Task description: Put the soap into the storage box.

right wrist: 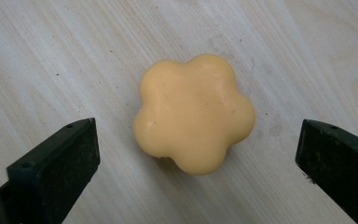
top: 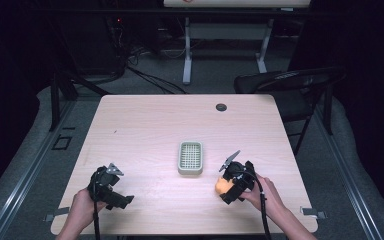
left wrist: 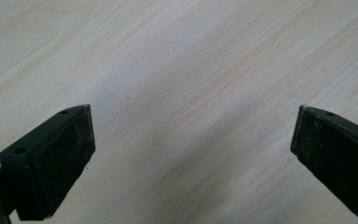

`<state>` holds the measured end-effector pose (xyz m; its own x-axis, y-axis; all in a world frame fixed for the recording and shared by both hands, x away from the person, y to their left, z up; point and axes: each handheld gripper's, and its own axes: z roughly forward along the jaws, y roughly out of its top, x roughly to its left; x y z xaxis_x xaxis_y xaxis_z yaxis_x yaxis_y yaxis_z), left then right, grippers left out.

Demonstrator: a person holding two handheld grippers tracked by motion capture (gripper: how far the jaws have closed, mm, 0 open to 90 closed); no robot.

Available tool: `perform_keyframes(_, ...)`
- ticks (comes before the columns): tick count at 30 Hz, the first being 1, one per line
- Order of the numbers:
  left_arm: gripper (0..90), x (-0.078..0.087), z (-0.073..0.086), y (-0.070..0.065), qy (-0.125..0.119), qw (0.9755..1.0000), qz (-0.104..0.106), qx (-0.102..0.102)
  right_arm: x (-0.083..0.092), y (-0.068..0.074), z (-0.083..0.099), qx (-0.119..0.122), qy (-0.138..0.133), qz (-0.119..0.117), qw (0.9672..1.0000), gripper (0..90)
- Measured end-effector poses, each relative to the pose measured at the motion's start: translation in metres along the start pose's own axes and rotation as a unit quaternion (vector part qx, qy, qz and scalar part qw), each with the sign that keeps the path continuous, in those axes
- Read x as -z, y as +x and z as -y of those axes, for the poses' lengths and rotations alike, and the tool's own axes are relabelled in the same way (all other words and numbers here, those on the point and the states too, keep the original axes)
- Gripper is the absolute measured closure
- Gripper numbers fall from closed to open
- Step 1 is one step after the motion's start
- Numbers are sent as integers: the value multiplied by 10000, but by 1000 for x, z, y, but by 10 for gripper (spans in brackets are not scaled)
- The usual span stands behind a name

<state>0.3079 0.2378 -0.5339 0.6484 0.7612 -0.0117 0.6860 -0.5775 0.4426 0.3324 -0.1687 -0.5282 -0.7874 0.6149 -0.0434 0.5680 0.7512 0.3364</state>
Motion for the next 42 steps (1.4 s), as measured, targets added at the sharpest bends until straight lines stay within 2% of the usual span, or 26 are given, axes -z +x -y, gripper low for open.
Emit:
perform_keyframes(1,0,0,0,0,1,10000,0,1,0,0,-1,30,69,28,10000,0)
perform_keyframes(11,0,0,0,0,7,10000,-5,1,-9,1,-6,61,157,41,9999,12)
perform_keyframes(29,0,0,0,0,35,10000,30,-18,-20,3,-12,25,245,64,9997,202)
perform_keyframes(42,0,-1,0,0,44,10000,33,-18,-23,3,-11,25,366,123,9992,242)
